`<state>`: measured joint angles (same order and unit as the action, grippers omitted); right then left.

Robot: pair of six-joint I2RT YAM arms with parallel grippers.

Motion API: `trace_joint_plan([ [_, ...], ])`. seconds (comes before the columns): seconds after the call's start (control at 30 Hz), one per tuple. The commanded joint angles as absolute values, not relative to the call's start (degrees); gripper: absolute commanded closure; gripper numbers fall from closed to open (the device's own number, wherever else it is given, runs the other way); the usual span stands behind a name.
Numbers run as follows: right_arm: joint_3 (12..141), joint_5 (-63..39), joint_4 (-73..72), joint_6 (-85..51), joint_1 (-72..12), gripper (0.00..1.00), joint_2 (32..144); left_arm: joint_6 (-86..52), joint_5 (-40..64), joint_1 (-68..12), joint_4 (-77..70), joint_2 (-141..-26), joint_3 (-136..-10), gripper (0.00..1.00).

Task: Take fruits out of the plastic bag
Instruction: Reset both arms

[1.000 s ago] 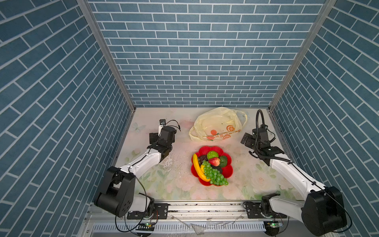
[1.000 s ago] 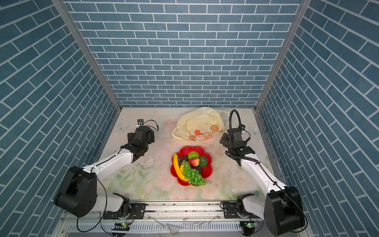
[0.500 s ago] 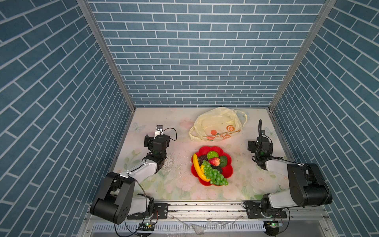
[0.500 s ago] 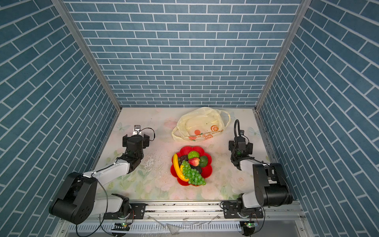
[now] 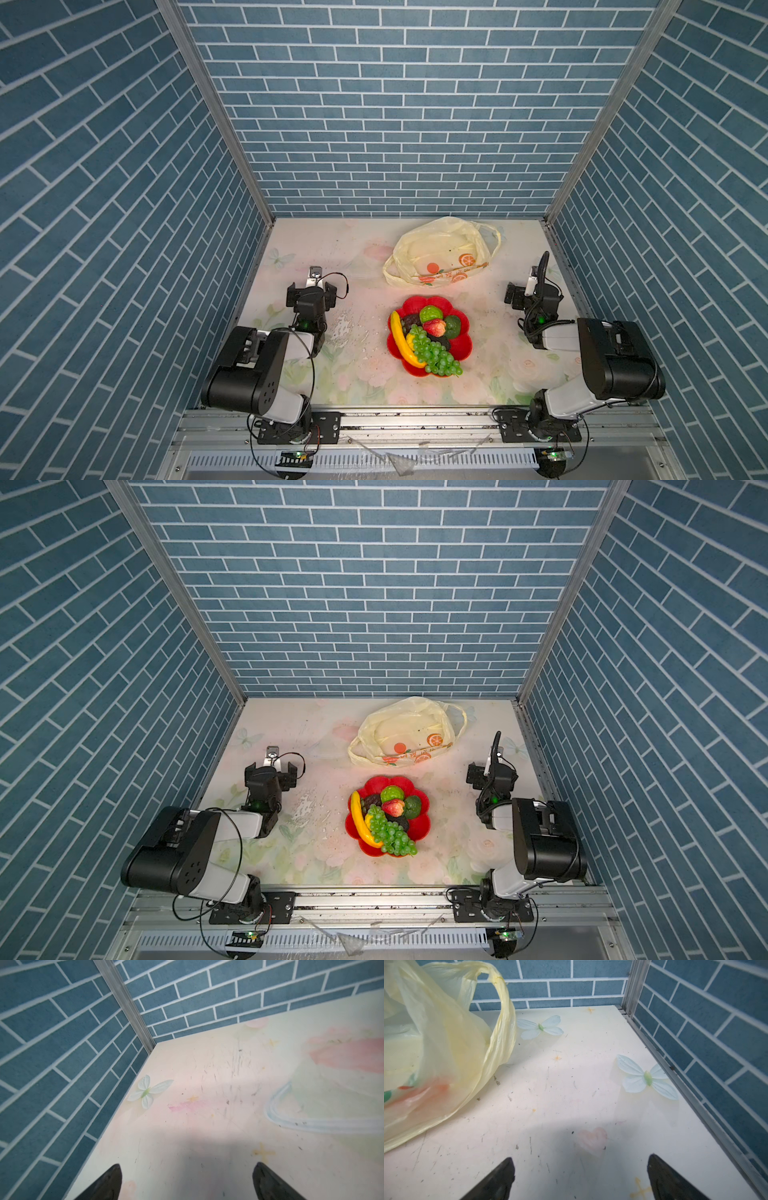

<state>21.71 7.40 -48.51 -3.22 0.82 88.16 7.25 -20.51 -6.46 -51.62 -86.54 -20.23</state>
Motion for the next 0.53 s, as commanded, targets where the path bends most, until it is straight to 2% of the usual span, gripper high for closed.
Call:
trace_joint_plan([
  [0.0, 21.1, 11.0, -52.7, -4.5, 1.1, 0.01, 88.4, 2.6, -14.3, -4.2, -48.6, -86.9, -22.1, 0.01],
  [0.03, 21.2, 10.7, -52.0, -4.7, 1.1, 0.01, 88.1, 3.1, -14.7, -4.1, -52.8, -88.2, -21.1, 0.01],
  [0.07, 21.4, 10.7, -51.9, -4.6, 1.1, 0.01, 88.4, 2.2, -14.9, -4.1, -49.5, -87.1, -21.6, 0.01],
  [0.5, 21.4, 8.4, -51.8, -3.8, 1.3, 0.01, 88.2, 2.3, -15.2, -4.0, -51.1, -87.5, -21.4, 0.01],
])
